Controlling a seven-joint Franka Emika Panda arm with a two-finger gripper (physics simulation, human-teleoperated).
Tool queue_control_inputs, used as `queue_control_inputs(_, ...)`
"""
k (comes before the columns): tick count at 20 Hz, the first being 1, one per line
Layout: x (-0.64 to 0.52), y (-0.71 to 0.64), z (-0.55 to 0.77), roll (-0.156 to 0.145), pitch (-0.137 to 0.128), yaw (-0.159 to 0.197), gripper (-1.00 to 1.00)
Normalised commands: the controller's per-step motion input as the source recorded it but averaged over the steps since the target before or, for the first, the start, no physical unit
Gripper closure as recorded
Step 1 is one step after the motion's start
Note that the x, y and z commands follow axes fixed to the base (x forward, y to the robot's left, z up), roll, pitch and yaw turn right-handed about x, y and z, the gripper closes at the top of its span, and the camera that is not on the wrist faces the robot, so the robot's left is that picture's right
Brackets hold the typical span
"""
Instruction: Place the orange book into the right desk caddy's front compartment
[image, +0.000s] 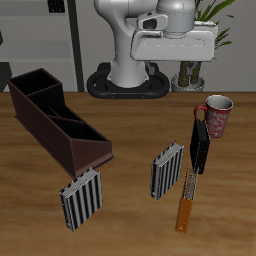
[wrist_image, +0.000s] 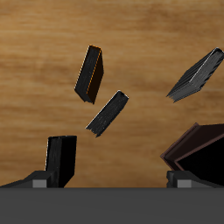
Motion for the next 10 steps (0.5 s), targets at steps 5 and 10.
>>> queue_control_inputs(5,0.26,0.3,0.03,0.007,-0.006,-0.009,-1.0)
queue_control_inputs(10,0.3,0.34,0.0,0.005,-0.014,-0.016,-1.0)
